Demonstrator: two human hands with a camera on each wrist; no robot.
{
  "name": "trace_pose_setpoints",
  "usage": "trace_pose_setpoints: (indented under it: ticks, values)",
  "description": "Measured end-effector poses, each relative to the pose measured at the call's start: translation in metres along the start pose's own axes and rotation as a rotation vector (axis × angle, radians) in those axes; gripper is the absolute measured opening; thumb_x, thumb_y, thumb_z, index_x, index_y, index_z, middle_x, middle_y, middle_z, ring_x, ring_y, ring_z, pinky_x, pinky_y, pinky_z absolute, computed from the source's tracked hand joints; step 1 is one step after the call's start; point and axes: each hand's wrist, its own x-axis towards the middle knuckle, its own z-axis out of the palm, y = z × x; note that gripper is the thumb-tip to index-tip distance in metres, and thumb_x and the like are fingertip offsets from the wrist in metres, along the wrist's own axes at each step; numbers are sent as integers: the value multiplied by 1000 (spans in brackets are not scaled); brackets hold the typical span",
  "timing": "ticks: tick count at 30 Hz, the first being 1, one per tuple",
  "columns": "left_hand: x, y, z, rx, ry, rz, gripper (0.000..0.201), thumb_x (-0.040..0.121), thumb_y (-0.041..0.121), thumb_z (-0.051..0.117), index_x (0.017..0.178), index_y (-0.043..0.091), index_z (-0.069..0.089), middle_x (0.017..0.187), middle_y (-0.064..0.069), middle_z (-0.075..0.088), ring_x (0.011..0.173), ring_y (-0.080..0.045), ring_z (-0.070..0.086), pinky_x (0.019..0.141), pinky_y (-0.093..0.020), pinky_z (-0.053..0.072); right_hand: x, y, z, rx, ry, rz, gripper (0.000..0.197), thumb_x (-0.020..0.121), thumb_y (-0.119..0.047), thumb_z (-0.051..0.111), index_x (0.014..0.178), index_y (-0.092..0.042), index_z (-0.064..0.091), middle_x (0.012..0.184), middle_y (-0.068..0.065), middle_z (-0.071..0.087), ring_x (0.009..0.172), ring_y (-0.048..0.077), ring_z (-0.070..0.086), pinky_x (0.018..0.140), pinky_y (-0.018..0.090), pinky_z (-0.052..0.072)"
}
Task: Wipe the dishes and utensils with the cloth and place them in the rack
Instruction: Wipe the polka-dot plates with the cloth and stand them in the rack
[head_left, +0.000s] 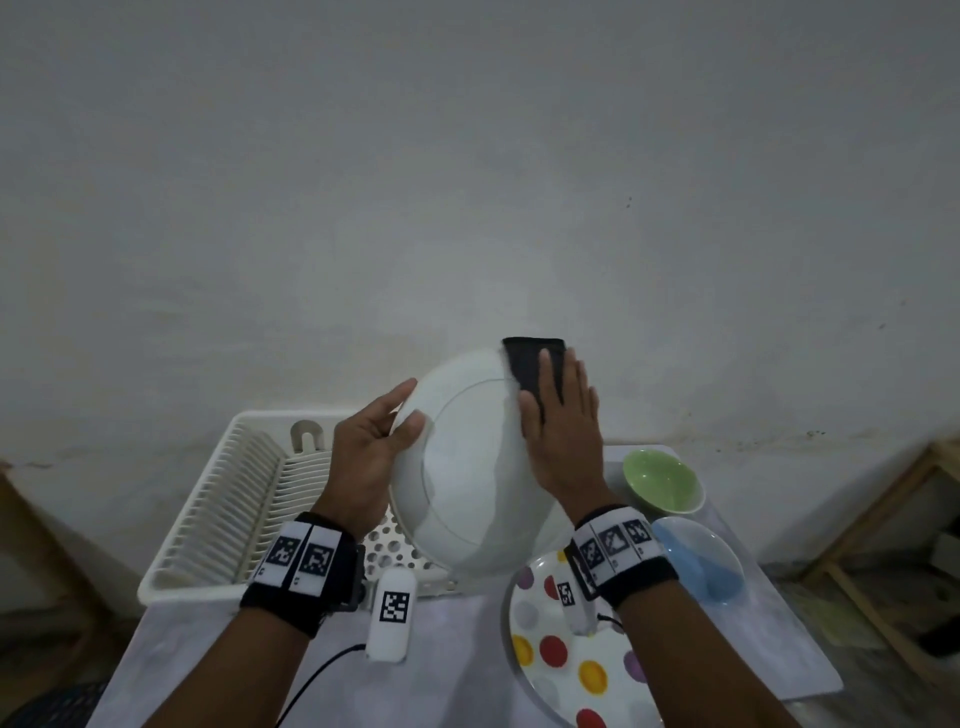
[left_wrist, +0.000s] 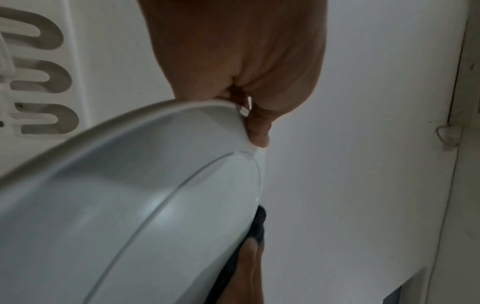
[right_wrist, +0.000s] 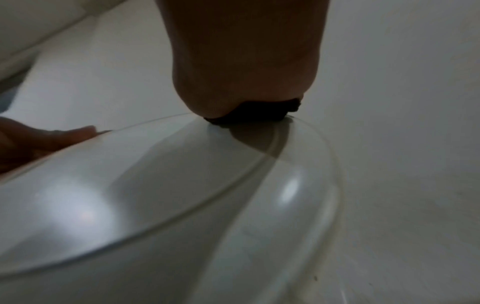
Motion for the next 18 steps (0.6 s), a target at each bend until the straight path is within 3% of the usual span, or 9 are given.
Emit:
trace_pose_setpoints:
  ticks: [3, 5, 7, 11, 15, 18]
  values:
    - [2, 5, -1, -43, 53, 17, 45, 82, 3, 67, 125, 13, 62, 111, -3, 73, 94, -17, 69, 81, -27, 58, -6, 11, 4, 146, 28, 109, 63, 97, -51, 13, 154, -23, 11, 162, 10, 10, 149, 28, 10, 118, 54, 15]
    - [3, 5, 1, -74, 77, 5, 44, 87, -1, 63, 128, 12, 59, 101, 0, 76, 87, -14, 70, 78, -26, 59, -19, 5, 11, 149, 49, 104, 63, 99, -53, 11, 153, -22, 11, 162, 12, 10, 149, 29, 10, 118, 53, 13]
    - [3, 0, 5, -98, 98, -26, 43, 87, -2, 62, 128, 12, 59, 102, -4, 75, 86, -15, 71, 77, -27, 59, -30, -5, 20, 126, 29, 57, 60, 99, -54, 5, 152, -26, 5, 162, 11, 7, 150, 27, 5, 120, 50, 8]
    - [1, -9, 17, -122, 106, -91, 44, 87, -2, 61, 129, 10, 58, 104, -9, 74, 91, -23, 70, 82, -34, 60, -37, -31, 33, 116, -75, -117, 54, 100, -52, 7, 151, -36, -3, 163, 8, 1, 150, 22, -2, 120, 45, 5]
    - [7, -2, 19, -189, 155, -109, 42, 89, -2, 58, 130, 8, 58, 109, -17, 71, 96, -29, 69, 90, -43, 56, -44, -48, 30, 23, -131, -330, 54, 102, -47, 14, 153, -28, 12, 162, 9, 5, 150, 25, 0, 121, 45, 5]
    - [15, 11, 12, -247, 197, -81, 39, 91, 0, 56, 129, 12, 58, 112, -15, 70, 95, -26, 71, 80, -39, 60, -58, -47, 26, -37, -148, -514, 52, 104, -43, 24, 153, -27, 15, 161, 13, 11, 150, 30, 5, 120, 48, 7]
